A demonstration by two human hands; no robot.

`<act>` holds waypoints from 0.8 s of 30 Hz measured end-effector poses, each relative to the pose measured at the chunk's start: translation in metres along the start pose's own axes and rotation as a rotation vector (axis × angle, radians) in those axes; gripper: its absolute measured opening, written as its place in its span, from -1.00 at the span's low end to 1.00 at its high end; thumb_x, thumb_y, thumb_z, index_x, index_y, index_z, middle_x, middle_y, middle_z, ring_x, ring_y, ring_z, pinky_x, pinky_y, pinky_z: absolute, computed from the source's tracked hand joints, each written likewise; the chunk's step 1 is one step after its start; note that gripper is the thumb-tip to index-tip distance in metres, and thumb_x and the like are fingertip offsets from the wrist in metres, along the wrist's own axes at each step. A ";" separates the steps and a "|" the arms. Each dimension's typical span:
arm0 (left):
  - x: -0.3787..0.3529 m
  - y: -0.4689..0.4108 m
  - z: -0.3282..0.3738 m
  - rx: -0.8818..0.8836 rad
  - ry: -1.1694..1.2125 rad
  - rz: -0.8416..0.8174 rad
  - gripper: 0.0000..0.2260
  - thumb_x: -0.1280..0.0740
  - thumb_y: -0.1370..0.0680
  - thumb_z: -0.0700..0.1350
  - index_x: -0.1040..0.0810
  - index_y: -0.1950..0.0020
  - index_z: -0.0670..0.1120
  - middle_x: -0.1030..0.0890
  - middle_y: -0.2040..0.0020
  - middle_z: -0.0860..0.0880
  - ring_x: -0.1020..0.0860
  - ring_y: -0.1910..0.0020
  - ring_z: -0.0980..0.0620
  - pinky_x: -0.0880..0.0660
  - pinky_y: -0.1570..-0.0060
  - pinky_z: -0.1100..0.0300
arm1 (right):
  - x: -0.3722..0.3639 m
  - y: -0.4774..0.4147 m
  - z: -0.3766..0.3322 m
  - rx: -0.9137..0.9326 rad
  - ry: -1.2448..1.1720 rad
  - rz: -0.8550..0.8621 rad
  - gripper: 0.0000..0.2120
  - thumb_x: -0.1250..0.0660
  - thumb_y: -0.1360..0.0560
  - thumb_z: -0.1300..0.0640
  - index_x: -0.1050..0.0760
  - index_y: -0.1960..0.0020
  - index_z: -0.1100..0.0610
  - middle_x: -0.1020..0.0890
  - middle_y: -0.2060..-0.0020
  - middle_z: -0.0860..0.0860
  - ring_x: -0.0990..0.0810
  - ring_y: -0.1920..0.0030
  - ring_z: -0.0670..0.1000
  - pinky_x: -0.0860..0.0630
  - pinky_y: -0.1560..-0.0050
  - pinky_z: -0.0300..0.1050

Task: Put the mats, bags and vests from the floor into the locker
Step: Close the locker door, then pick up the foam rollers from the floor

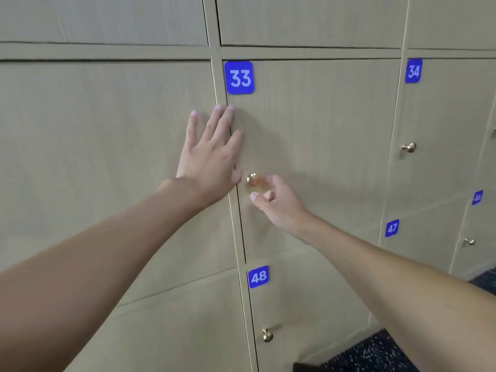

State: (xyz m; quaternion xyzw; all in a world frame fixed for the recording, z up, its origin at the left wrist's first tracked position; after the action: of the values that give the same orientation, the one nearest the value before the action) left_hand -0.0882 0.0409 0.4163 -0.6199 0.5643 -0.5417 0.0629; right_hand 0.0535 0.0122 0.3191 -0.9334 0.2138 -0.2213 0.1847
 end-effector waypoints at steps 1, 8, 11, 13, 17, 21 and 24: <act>-0.001 0.011 0.009 -0.007 0.066 0.030 -0.48 -0.34 -0.49 0.02 -0.36 -0.41 -0.12 -0.16 -0.57 -0.19 -0.07 -0.58 -0.16 0.04 -0.49 -0.24 | 0.005 0.011 0.007 -0.023 0.036 -0.013 -0.69 -0.32 -0.56 0.07 -0.36 -0.26 0.06 -0.46 0.38 -0.09 -0.53 0.25 -0.06 -0.42 0.10 -0.16; -0.048 0.083 0.107 -0.160 0.536 -0.013 -0.70 -0.27 -0.45 -0.12 -0.54 -0.16 -0.15 -0.58 -0.11 -0.12 -0.53 -0.07 -0.20 -0.50 -0.04 -0.04 | 0.051 0.099 0.100 -0.234 0.153 -0.008 -0.78 -0.30 -0.56 0.15 -0.47 -0.19 0.16 -0.43 0.34 -0.07 -0.41 0.34 -0.14 -0.33 0.32 -0.32; -0.084 0.116 0.162 -0.181 0.646 -0.206 -0.69 -0.23 -0.49 -0.04 -0.52 -0.19 -0.10 -0.58 -0.12 -0.07 -0.54 -0.09 -0.17 -0.53 -0.04 -0.05 | 0.072 0.140 0.149 -0.351 0.204 -0.032 -0.85 -0.29 -0.57 0.14 -0.50 -0.13 0.13 -0.44 0.26 -0.09 -0.45 0.25 -0.14 -0.37 0.27 -0.29; -0.113 0.143 0.200 -0.189 0.668 -0.423 -0.64 -0.25 -0.54 0.01 -0.46 -0.31 -0.06 -0.52 -0.22 -0.04 -0.50 -0.19 -0.13 -0.45 -0.16 -0.01 | 0.085 0.170 0.185 -0.419 0.288 -0.083 -0.86 -0.28 -0.58 0.12 -0.49 -0.12 0.10 -0.48 0.20 -0.09 -0.51 0.15 -0.08 -0.43 0.15 -0.23; -0.177 0.213 0.264 -0.249 0.576 -0.773 -0.50 -0.27 -0.55 0.13 -0.30 -0.45 0.00 -0.40 -0.38 -0.02 -0.43 -0.32 -0.06 -0.36 -0.31 0.00 | 0.099 0.227 0.259 -0.543 0.524 -0.349 -0.68 -0.34 -0.54 0.01 -0.44 -0.24 0.09 -0.54 0.01 -0.02 -0.53 -0.09 0.06 -0.44 -0.21 -0.01; -0.227 0.272 0.299 -0.279 0.550 -0.996 -0.30 -0.31 -0.46 0.26 -0.21 -0.51 0.00 -0.30 -0.47 -0.04 -0.33 -0.40 -0.08 -0.30 -0.36 -0.04 | 0.099 0.256 0.307 -0.514 0.816 -0.616 -0.33 -0.39 -0.42 -0.14 -0.25 -0.44 0.00 -0.41 -0.27 0.00 -0.36 -0.31 0.06 -0.29 -0.33 0.02; -0.256 0.293 0.313 -0.312 0.523 -1.048 -0.14 -0.35 -0.42 0.32 -0.05 -0.58 0.04 -0.13 -0.56 -0.05 -0.20 -0.50 -0.10 -0.20 -0.45 -0.06 | 0.089 0.262 0.341 -0.414 0.934 -0.743 -0.12 -0.43 -0.34 -0.18 -0.09 -0.52 -0.03 -0.30 -0.36 0.00 -0.26 -0.40 0.06 -0.19 -0.41 0.03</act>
State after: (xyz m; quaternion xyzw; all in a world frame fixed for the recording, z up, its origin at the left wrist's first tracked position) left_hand 0.0168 -0.0337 -0.0665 -0.6635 0.2534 -0.5458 -0.4445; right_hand 0.2096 -0.1657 -0.0507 -0.7666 -0.0284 -0.6090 -0.2016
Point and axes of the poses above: each hand's wrist, its own y-axis away from the middle knuckle, its own x-axis out of the back of the hand, z = x × y, the point moved 3 cm from there along -y, towards the middle knuckle
